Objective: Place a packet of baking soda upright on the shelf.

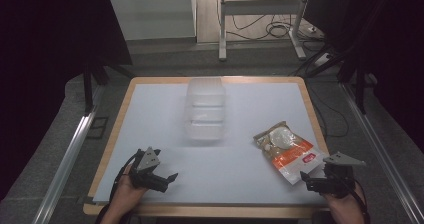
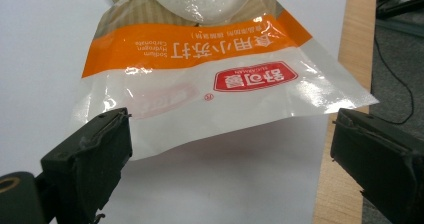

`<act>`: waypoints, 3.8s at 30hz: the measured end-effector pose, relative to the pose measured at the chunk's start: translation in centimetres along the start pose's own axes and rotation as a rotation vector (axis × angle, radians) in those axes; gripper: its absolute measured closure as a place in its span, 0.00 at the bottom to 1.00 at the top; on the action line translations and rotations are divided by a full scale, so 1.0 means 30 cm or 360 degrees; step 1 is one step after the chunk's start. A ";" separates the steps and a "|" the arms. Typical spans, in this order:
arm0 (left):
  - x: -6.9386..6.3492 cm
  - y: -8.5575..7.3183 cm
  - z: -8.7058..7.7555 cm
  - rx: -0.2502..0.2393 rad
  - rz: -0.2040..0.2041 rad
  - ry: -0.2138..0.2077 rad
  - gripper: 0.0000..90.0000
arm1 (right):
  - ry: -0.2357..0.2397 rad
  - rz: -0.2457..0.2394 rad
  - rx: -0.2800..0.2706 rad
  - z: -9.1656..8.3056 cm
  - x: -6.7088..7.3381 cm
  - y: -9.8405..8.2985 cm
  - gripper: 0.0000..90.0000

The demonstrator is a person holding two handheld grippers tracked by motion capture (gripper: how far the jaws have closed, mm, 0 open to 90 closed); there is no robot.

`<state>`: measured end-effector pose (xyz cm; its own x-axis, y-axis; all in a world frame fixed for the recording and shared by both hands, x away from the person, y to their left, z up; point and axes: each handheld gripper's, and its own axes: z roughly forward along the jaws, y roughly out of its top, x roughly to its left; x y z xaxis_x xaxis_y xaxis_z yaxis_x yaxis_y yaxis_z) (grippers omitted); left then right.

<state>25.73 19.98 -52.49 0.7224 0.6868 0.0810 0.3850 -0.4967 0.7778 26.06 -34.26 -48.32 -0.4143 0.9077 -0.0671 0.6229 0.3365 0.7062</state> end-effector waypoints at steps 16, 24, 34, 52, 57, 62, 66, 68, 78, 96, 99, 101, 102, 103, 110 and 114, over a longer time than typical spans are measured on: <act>-0.002 0.001 0.001 0.0007 0.0008 -0.0003 0.00 | -0.0002 0.0006 0.0002 -0.002 0.012 0.021 0.10; -0.004 0.001 0.005 0.0016 0.0013 0.0001 0.00 | 0.0002 0.0016 -0.0036 -0.007 0.000 0.042 0.22; -0.008 0.002 0.009 0.0029 0.0027 0.0006 0.00 | 0.0101 0.0019 -0.0067 -0.002 -0.014 0.088 0.40; -0.012 0.003 0.014 0.0046 0.0042 0.0015 0.00 | 0.0157 -0.0171 0.0021 0.117 -0.017 0.246 0.98; -0.012 0.003 0.013 0.0045 0.0044 0.0017 0.00 | 0.0132 -0.0152 0.0029 0.177 -0.042 0.295 0.98; -0.013 0.003 0.012 0.0040 0.0044 0.0018 0.00 | 0.0111 -0.0123 0.0056 0.234 -0.069 0.322 0.98; -0.012 0.004 0.012 0.0045 0.0050 0.0015 0.00 | 0.0093 -0.0063 0.0089 0.292 -0.103 0.352 0.98; -0.012 0.004 0.012 0.0045 0.0053 0.0016 0.00 | 0.0090 -0.0049 0.0103 0.309 -0.107 0.361 0.98; -0.013 0.003 0.012 0.0043 0.0053 0.0017 0.00 | 0.0000 -0.0037 0.0205 0.416 -0.121 0.398 0.97; -0.017 0.004 0.016 0.0050 0.0063 0.0019 0.00 | -0.0011 0.0017 0.0339 0.480 -0.119 0.396 0.98; -0.018 0.005 0.017 0.0053 0.0068 0.0022 0.00 | 0.0036 0.0044 0.0335 0.480 -0.112 0.397 0.98; -0.019 0.005 0.017 0.0052 0.0069 0.0022 0.00 | 0.0044 0.0044 0.0334 0.481 -0.107 0.398 0.98; -0.019 0.005 0.017 0.0053 0.0071 0.0023 0.00 | 0.0057 0.0019 0.0336 0.485 -0.091 0.402 0.98; -0.019 0.005 0.017 0.0054 0.0072 0.0024 0.00 | 0.0069 0.0009 0.0337 0.487 -0.081 0.404 0.98; -0.019 0.005 0.017 0.0053 0.0072 0.0025 0.00 | 0.0142 -0.0092 0.0341 0.510 0.008 0.429 0.98; -0.019 0.005 0.016 0.0053 0.0073 0.0025 0.00 | 0.0200 -0.0134 0.0335 0.524 0.061 0.441 0.98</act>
<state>25.66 19.25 -52.72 0.7306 0.6711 0.1258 0.3708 -0.5448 0.7521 43.96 -24.20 -50.17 -0.5413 0.8405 -0.0219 0.7018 0.4660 0.5388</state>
